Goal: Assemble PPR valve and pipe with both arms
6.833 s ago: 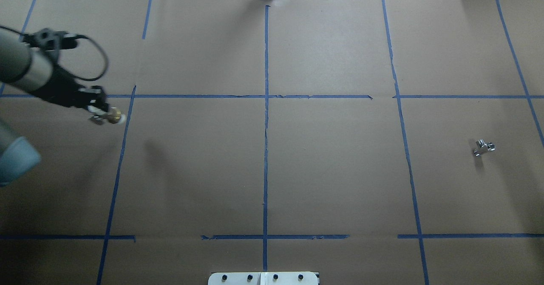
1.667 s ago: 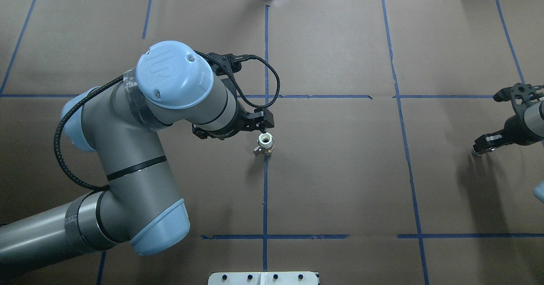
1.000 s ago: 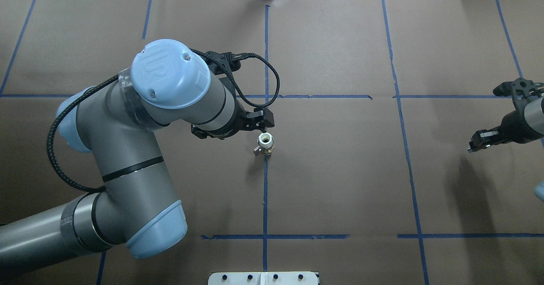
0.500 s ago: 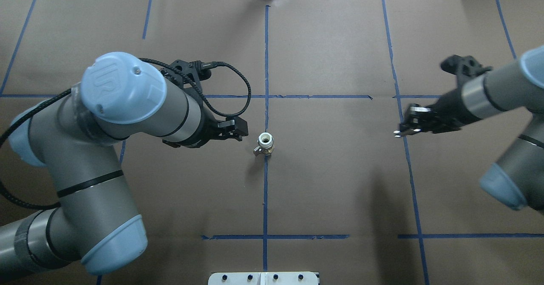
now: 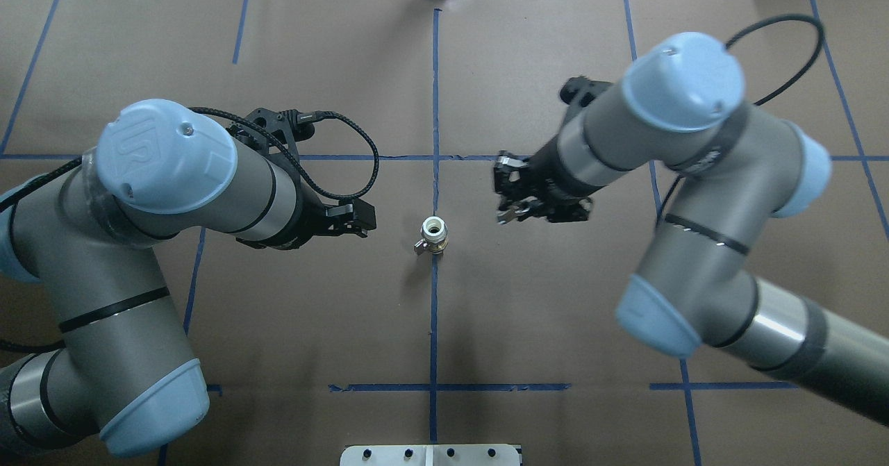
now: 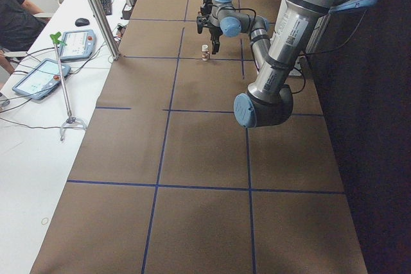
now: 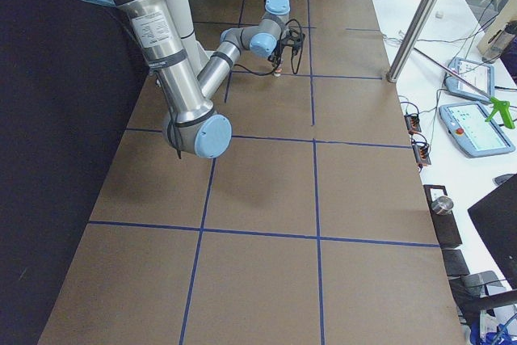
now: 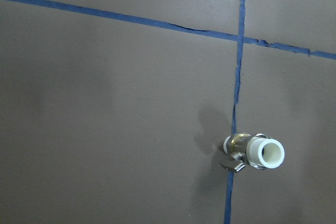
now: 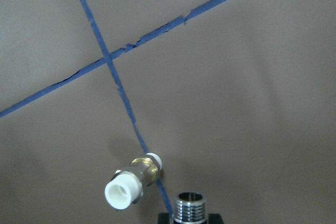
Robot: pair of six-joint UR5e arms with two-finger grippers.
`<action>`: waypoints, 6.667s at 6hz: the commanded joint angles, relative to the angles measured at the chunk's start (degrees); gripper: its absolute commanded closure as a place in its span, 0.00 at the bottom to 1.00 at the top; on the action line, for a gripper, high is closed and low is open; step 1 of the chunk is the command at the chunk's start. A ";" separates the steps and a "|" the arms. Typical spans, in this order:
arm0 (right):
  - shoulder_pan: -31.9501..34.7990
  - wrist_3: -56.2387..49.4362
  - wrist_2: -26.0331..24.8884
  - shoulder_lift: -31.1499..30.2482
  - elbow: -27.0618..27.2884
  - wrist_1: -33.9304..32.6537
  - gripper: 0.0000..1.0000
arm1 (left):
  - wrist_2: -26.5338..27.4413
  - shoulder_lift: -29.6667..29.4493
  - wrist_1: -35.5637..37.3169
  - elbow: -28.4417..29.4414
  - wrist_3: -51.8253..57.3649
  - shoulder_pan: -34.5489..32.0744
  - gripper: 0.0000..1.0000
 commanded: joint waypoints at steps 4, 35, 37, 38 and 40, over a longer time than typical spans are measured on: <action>-6.31 6.15 -8.04 13.18 -13.75 -4.24 1.00 | 0.88 3.84 -0.02 0.41 0.02 0.67 0.00; 50.21 -104.24 17.19 -42.44 -6.04 -8.46 0.00 | -31.46 37.85 0.33 16.93 89.49 -55.84 0.00; 50.12 -104.07 17.54 -42.36 -5.78 -8.46 0.00 | -31.64 37.68 5.12 15.71 89.49 -56.45 0.00; 50.12 -104.06 17.71 -42.36 -5.34 -8.29 0.00 | -31.29 36.90 8.56 16.75 89.58 -57.06 0.00; 50.12 -103.98 17.71 -42.36 -4.55 -8.20 0.00 | -28.67 36.72 8.25 16.23 89.75 -60.32 0.00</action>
